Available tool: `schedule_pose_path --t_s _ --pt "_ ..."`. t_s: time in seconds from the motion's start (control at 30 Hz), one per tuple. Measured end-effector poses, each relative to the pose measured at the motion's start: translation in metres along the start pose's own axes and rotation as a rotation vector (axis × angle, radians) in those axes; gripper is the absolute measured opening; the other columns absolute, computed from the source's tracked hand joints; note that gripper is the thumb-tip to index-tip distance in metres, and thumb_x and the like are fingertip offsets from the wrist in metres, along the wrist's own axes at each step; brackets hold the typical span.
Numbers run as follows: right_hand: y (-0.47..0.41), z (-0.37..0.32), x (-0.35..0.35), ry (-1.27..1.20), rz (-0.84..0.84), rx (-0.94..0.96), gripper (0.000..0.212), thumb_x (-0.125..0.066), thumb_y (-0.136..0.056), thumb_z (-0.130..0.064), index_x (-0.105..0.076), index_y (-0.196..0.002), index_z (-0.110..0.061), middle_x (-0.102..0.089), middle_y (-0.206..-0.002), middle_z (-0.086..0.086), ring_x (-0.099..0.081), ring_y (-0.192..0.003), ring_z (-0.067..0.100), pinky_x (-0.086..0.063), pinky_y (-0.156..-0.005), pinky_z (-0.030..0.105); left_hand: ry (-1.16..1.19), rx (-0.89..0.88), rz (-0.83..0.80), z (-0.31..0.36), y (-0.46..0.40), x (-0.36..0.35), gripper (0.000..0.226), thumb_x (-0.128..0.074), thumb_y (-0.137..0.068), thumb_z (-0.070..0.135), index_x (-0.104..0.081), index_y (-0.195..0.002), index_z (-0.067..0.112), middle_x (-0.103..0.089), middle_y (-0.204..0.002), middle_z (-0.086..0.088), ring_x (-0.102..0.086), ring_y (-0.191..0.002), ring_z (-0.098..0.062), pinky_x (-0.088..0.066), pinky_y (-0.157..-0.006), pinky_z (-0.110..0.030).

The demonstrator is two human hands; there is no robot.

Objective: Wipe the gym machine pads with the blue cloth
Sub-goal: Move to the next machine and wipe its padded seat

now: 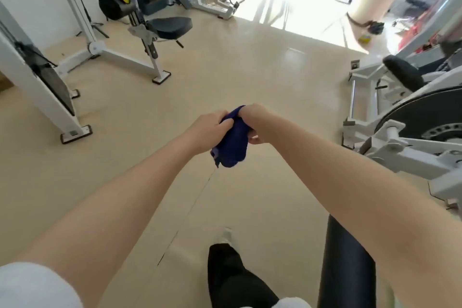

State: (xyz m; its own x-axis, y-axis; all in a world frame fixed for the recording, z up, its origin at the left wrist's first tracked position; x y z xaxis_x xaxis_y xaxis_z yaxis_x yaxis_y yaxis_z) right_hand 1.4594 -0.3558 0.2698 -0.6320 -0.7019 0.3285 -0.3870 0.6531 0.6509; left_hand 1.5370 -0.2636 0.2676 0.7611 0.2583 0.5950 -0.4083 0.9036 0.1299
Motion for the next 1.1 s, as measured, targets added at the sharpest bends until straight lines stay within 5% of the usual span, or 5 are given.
schedule_pose_path --t_s 0.33,0.47,0.57,0.9,1.1 --pt "-0.136 -0.13 0.137 -0.344 -0.048 0.012 0.019 -0.04 -0.086 -0.001 -0.058 -0.088 0.001 -0.066 -0.091 0.016 -0.064 -0.087 0.031 -0.051 -0.092 0.04 0.25 -0.056 -0.244 0.081 -0.266 0.007 0.015 -0.049 -0.092 0.028 -0.062 -0.086 0.025 -0.069 -0.083 0.008 -0.065 -0.071 -0.003 -0.047 -0.063 -0.018" --pt "-0.213 -0.16 0.198 -0.609 0.04 0.082 0.024 -0.031 -0.084 0.004 -0.052 -0.073 0.0 -0.055 -0.078 0.014 -0.055 -0.082 0.033 -0.046 -0.084 0.039 0.344 -0.019 -0.35 0.1 -0.376 -0.027 0.024 -0.047 -0.088 0.027 -0.058 -0.102 0.01 -0.067 -0.088 -0.003 -0.062 -0.069 -0.01 -0.048 -0.054 -0.014" --pt "-0.287 -0.181 0.248 -0.859 0.161 0.077 0.027 -0.032 -0.085 -0.002 -0.057 -0.093 0.004 -0.061 -0.094 0.021 -0.06 -0.089 0.037 -0.052 -0.08 0.039 0.596 0.12 -0.318 0.11 -0.473 -0.048 0.02 -0.049 -0.085 0.033 -0.06 -0.084 0.016 -0.064 -0.073 0.002 -0.058 -0.067 -0.015 -0.047 -0.056 -0.023" --pt "-0.48 -0.236 0.439 -0.612 0.452 -0.036 0.025 -0.051 -0.086 -0.01 -0.065 -0.106 -0.004 -0.051 -0.083 0.004 -0.047 -0.067 0.016 -0.047 -0.074 0.029 0.414 0.295 -0.437 0.181 -0.762 -0.119 0.013 -0.057 -0.084 0.027 -0.056 -0.077 0.016 -0.059 -0.084 -0.007 -0.056 -0.082 -0.025 -0.045 -0.079 -0.035" --pt "-0.565 -0.186 0.559 -0.809 0.521 -0.236 0.045 -0.04 -0.095 -0.044 -0.053 -0.12 -0.009 -0.053 -0.128 0.015 -0.05 -0.12 0.029 -0.039 -0.1 0.037 0.577 0.275 -0.595 0.261 -0.87 -0.213 0.009 -0.052 -0.085 0.024 -0.054 -0.081 0.016 -0.057 -0.085 -0.006 -0.056 -0.086 -0.027 -0.048 -0.08 -0.038"
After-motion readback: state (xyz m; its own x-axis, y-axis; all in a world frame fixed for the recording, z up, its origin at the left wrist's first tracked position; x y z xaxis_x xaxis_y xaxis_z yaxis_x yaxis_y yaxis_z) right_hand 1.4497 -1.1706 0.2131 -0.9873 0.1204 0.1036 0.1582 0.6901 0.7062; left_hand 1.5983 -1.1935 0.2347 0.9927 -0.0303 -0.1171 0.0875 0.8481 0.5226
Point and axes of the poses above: each hand's wrist, its own y-axis away from the middle knuckle, its own x-axis out of the back of the hand, z = x × y, the point moved 4 cm from there along -y, towards the middle knuckle
